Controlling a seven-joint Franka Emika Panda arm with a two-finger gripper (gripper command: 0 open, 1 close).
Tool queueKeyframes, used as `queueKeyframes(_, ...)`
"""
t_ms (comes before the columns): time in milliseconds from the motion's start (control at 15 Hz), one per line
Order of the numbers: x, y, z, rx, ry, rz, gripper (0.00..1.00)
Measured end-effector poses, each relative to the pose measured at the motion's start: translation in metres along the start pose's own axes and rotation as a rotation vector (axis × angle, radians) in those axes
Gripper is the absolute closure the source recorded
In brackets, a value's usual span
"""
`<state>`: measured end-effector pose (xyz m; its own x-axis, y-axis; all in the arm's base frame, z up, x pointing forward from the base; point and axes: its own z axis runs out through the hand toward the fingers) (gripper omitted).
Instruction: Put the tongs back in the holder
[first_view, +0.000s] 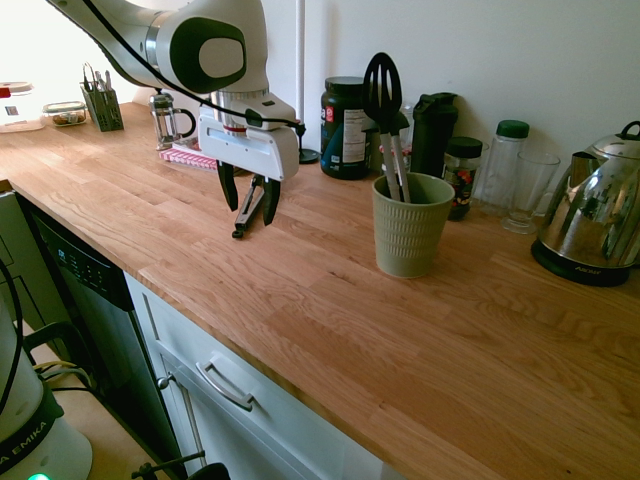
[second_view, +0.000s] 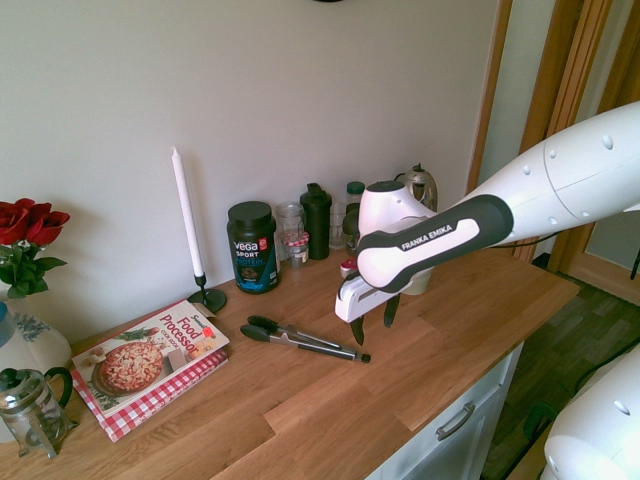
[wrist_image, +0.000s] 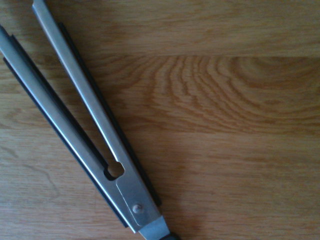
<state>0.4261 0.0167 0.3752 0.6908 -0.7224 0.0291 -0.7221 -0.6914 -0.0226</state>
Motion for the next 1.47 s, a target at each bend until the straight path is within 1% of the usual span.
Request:
queueKeyframes(200, 0.002, -0.001, 0.001, 0.008, -0.001, 0.006, 0.0)
queueKeyframes(400, 0.006, -0.021, -0.002, 0.021, 0.009, -0.018, 0.0)
queueKeyframes(600, 0.004, -0.062, -0.008, 0.03, 0.024, -0.088, 0.0)
queueKeyframes(800, 0.007, -0.104, -0.027, 0.043, 0.048, -0.175, 0.0)
queueKeyframes(933, 0.011, -0.128, -0.034, 0.022, 0.057, -0.236, 0.0)
queueKeyframes(1200, 0.0, -0.186, -0.019, -0.003, 0.023, -0.341, 0.0)
queueKeyframes(1333, -0.005, -0.203, -0.01, -0.008, 0.01, -0.372, 0.0)
queueKeyframes(1467, -0.008, -0.211, -0.001, -0.013, -0.001, -0.397, 0.0)
